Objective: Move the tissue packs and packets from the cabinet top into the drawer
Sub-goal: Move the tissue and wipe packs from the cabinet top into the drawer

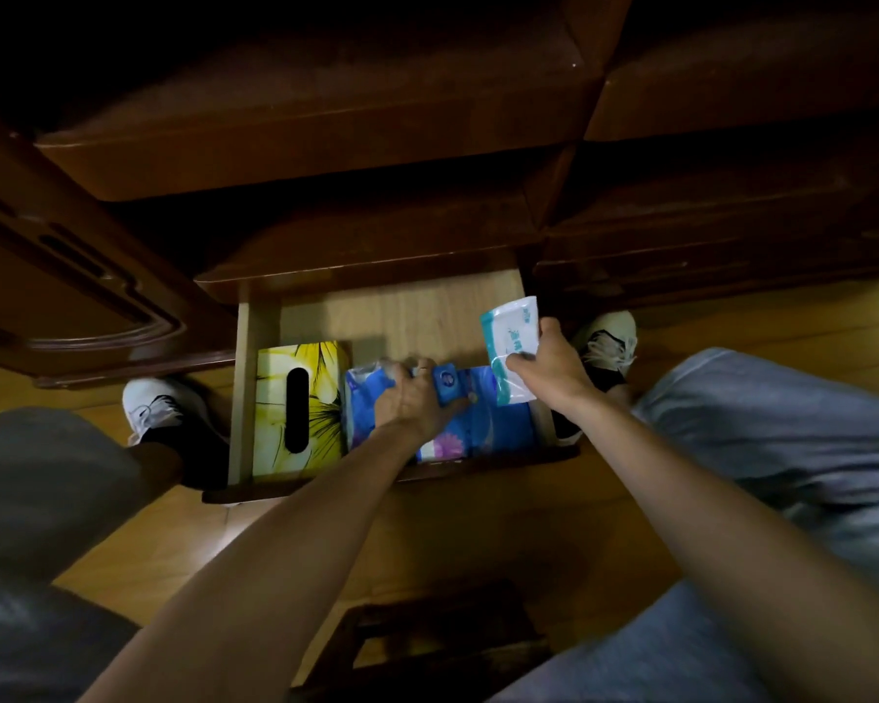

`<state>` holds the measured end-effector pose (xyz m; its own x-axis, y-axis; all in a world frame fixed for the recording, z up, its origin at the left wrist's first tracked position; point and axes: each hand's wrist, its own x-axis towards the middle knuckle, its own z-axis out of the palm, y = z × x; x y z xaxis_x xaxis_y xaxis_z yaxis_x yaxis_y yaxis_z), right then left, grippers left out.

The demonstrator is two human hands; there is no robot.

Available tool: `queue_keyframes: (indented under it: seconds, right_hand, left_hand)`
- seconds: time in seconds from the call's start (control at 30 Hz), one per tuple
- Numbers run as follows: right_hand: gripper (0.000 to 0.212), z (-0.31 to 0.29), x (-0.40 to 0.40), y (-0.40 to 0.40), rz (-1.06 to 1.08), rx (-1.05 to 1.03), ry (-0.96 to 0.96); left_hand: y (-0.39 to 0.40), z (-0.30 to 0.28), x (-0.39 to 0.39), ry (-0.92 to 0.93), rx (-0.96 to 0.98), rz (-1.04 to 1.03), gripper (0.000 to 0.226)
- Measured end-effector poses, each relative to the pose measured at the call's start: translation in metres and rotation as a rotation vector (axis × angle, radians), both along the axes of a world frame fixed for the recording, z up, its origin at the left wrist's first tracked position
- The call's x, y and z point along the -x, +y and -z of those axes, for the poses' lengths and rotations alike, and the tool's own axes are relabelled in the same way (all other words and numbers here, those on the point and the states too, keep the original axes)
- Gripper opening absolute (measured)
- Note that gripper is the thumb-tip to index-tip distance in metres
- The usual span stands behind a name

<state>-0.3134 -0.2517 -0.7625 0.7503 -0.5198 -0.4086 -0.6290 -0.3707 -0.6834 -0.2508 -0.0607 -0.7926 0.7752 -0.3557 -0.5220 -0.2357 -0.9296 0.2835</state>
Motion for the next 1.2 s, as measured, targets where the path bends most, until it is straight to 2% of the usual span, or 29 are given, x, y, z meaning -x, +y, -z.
queue_keyframes:
  seconds: [0.1,0.23,0.4,0.5,0.57,0.67,0.77,0.87,0.93,1.07,1.2]
  right_hand:
    - [0.026,0.000,0.001,0.006,-0.079,0.006,0.090]
    - [0.027,0.001,0.002,0.013,-0.192,0.053,0.199]
    - [0.033,0.001,0.003,0.027,-0.335,0.224,0.354]
    - [0.059,-0.001,0.001,0.034,-0.324,0.291,0.405]
    - [0.059,-0.007,-0.006,0.037,-0.296,0.383,0.364]
    - [0.040,-0.018,-0.026,0.047,-0.389,0.671,0.146]
    - [0.042,-0.023,-0.057,0.061,-0.542,0.853,0.071]
    - [0.052,-0.011,-0.088,0.079,-0.648,0.777,0.096]
    - [0.055,0.003,-0.103,0.090,-0.643,0.706,0.110]
    - [0.046,0.037,-0.111,0.095,-0.649,0.666,0.177]
    - [0.032,0.056,-0.114,0.077,-0.522,0.568,0.276]
  left_hand:
    - [0.013,-0.013,0.000,-0.068,0.091,-0.008,0.076]
    - [0.051,-0.031,-0.001,-0.312,0.262,-0.124,0.041]
    - [0.104,-0.025,-0.001,-0.260,0.133,-0.015,0.051]
    - [0.114,-0.019,0.006,-0.220,0.117,0.035,0.051]
    - [0.116,-0.018,0.007,-0.231,0.163,0.013,0.050]
    - [0.119,-0.019,-0.004,-0.281,0.215,-0.004,0.050]
    - [0.131,-0.015,-0.013,-0.302,0.148,0.138,0.050]
    - [0.143,-0.003,-0.008,-0.281,0.039,0.250,0.067]
    - [0.144,0.003,-0.006,-0.277,0.008,0.264,0.067]
    - [0.138,0.005,-0.009,-0.219,-0.018,0.336,0.079]
    - [0.132,0.003,-0.012,-0.209,-0.084,0.362,0.085]
